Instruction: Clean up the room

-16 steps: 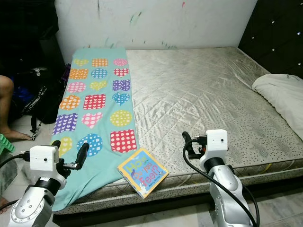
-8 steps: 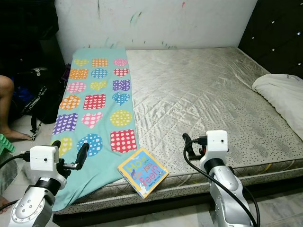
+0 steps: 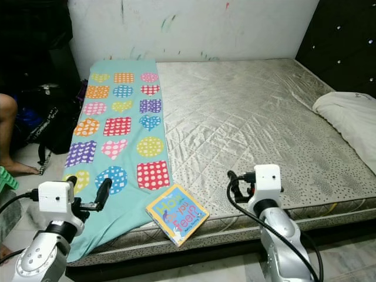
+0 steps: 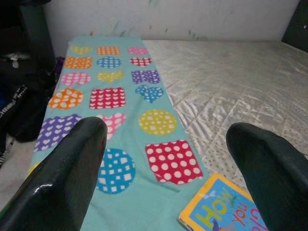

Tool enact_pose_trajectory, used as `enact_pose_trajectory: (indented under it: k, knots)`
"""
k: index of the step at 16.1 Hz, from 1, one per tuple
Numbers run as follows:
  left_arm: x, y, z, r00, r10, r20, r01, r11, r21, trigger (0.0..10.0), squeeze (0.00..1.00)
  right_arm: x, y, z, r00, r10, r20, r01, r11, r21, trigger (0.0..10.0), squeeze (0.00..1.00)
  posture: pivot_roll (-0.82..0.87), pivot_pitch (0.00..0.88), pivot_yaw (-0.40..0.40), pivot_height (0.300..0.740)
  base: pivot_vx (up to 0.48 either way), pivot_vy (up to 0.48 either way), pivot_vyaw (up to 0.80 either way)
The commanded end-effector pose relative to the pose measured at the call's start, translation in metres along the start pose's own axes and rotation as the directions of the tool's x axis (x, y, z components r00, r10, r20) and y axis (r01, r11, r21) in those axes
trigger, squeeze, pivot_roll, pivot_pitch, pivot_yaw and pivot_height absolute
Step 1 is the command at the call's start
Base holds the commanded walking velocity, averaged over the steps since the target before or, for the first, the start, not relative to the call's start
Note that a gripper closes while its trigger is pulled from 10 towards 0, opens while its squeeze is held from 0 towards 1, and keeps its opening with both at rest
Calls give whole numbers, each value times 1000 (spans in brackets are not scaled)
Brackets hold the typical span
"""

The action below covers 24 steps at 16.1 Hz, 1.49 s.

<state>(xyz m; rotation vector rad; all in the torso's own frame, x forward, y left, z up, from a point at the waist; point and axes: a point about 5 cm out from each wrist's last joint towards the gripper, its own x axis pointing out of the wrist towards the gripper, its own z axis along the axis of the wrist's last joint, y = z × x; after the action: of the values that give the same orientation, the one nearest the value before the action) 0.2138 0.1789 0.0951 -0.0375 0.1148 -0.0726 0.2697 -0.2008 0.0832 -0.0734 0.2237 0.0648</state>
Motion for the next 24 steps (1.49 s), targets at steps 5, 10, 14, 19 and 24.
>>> enact_pose_trajectory:
  k: [5, 10, 14, 19, 24]
  knots:
    - [3, 0, -1, 1000, 7, -6, -8, 1000, -20, 10000, 0, 5, 3, 5, 998, 58, -20, -58, 998, 26, 10000, 0, -84, 0, -52, 740, 0, 0, 0]
    - [4, 0, 0, 1000, 8, -8, -8, 1000, -22, 10000, 0, 4, -1, 4, 999, 43, -20, -41, 997, 71, 10000, 0, -83, 0, -49, 740, 0, 0, 0]
    - [4, 1, 0, 1000, 8, -10, -8, 1000, -22, 10000, 0, 3, 0, 2, 999, 42, -28, -40, 996, 79, 10000, 0, -84, 0, -45, 740, 0, 0, 0]
    - [5, 1, 0, 1000, 5, -14, -5, 1000, -21, 10000, 0, 4, 1, 1, 999, 42, -32, -39, 996, 80, 10000, 0, -84, 0, -43, 740, 0, 0, 0]
    - [5, 1, -1, 1000, 2, -15, -2, 1000, -17, 10000, 0, 4, 1, 1, 999, 43, -33, -40, 996, 84, 10000, 0, -83, 0, -42, 740, 0, 0, 0]
